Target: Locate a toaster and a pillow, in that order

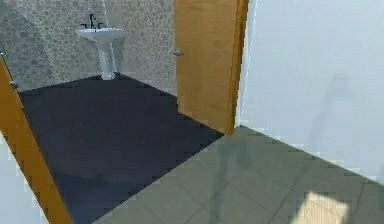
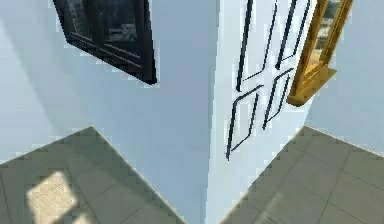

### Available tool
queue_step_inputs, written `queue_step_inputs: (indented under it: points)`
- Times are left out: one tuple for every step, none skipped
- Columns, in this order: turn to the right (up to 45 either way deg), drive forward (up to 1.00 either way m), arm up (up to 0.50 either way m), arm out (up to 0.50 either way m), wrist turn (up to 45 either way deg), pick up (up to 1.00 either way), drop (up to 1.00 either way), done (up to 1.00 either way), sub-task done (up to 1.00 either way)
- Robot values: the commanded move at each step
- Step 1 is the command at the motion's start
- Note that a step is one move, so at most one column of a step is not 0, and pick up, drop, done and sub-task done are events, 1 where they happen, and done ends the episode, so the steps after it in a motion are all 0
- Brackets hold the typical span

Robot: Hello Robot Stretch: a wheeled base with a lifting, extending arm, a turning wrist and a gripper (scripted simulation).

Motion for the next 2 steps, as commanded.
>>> queue_step_inputs:
  points:
    - [0.0,0.45,0.0,0.0,0.0,0.0,0.0,0.0,0.0]
    - [-27.0,0.0,0.0,0.0,0.0,0.0,0.0,0.0,0.0]
